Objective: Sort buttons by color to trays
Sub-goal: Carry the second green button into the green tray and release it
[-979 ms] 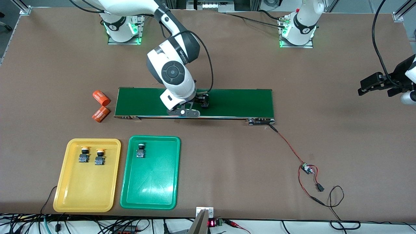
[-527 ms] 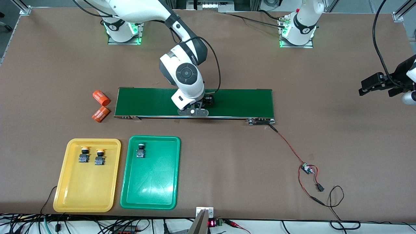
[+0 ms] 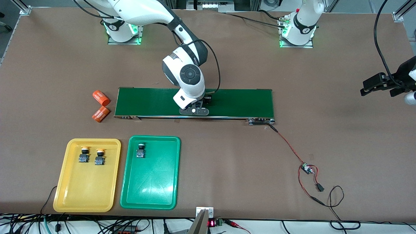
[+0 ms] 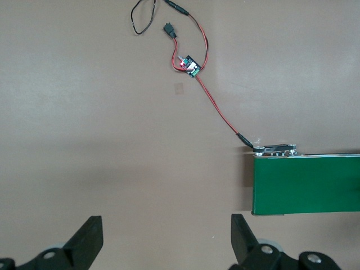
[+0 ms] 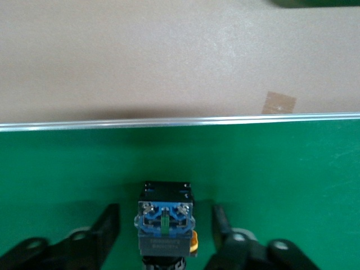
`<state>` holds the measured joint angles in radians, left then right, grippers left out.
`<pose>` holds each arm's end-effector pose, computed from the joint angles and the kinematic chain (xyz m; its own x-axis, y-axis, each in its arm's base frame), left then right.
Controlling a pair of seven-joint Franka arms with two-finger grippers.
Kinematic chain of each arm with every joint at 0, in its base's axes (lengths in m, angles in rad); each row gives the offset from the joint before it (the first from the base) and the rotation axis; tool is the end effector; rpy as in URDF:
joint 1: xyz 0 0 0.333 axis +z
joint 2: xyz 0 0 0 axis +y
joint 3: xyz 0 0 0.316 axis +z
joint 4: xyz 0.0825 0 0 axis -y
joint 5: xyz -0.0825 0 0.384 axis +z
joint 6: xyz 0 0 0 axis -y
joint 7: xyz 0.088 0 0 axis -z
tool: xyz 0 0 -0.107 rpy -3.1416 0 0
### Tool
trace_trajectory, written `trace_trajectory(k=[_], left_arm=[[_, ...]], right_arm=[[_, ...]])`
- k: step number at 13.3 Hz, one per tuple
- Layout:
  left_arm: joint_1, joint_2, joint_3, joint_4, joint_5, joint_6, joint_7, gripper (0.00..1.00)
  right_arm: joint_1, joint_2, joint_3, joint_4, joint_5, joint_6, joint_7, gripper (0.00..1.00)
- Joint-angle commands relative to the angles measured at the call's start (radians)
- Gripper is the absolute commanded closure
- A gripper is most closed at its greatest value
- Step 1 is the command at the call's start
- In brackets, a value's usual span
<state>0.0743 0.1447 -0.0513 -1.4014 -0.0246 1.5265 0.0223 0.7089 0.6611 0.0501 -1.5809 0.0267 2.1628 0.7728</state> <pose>0.5947 0.0134 0.6172 0.9998 0.0000 -0.0187 0.0006 -0.9995 0.0324 0.5034 0.4726 0.2444 0.9949 -0.0396 -0.0927 -0.0380 -0.9991 0.0182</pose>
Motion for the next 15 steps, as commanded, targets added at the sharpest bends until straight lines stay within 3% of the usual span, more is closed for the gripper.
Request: trace_trajectory(k=[1, 2, 3, 8, 12, 15], left_arm=[[0.002, -0.008, 0.004, -0.011, 0.002, 0.004, 0.016, 0.00], [0.002, -0.007, 0.004, -0.010, 0.002, 0.012, 0.015, 0.00], [0.002, -0.008, 0.002, -0.011, 0.003, 0.023, 0.016, 0.00], [-0.001, -0.013, -0.010, -0.011, 0.006, 0.020, 0.015, 0.00], [-0.001, -0.016, -0.012, -0.011, 0.005, 0.009, -0.065, 0.00], [-0.005, -0.017, -0.013, -0.011, 0.006, 0.000, -0.117, 0.00]], right_arm=[[0.000, -0.009, -0.010, -0.008, -0.018, 0.000, -0.007, 0.72], [-0.003, -0.017, -0.015, -0.004, -0.018, -0.004, -0.030, 0.83], [-0.006, -0.026, -0.027, -0.001, -0.016, -0.005, -0.039, 0.86], [-0.064, -0.029, -0.139, 0.099, -0.013, -0.001, -0.139, 0.86], [-0.219, 0.046, -0.147, 0.176, -0.011, 0.058, -0.360, 0.86], [-0.255, 0.104, -0.147, 0.177, -0.008, 0.239, -0.385, 0.85]])
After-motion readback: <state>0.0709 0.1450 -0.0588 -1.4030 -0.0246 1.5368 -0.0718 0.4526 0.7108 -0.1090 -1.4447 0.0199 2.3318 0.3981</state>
